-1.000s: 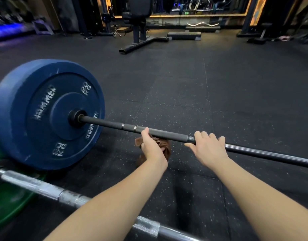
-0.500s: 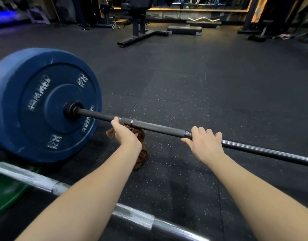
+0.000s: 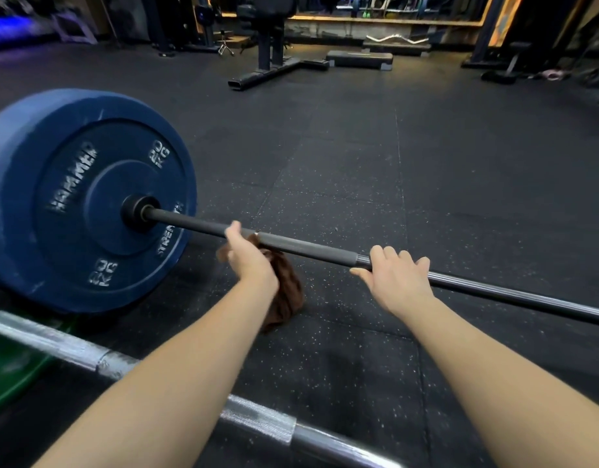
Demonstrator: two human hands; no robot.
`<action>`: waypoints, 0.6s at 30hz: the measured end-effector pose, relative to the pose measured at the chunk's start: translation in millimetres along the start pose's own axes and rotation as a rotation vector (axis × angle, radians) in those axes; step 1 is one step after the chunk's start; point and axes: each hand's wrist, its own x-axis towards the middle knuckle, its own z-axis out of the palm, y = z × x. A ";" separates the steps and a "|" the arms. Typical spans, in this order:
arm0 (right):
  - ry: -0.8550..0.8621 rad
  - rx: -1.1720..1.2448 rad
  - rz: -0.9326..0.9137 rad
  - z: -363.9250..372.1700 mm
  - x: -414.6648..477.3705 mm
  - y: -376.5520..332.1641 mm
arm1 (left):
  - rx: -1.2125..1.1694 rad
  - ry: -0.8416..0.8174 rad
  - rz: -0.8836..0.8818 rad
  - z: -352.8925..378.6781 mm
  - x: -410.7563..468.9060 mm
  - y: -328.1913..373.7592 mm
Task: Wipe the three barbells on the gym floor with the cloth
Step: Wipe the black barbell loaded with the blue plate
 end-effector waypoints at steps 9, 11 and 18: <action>0.058 -0.039 0.002 5.1 -1.4 -0.4 | 0.083 -0.022 -0.003 2.2 -11.0 -21.6; 0.050 -0.035 0.003 4.1 -1.7 -1.2 | 0.129 -0.084 -0.051 7.4 -31.2 -40.9; -0.099 0.041 -0.031 -5.2 1.3 5.1 | 0.178 -0.213 -0.137 10.7 -50.7 -70.2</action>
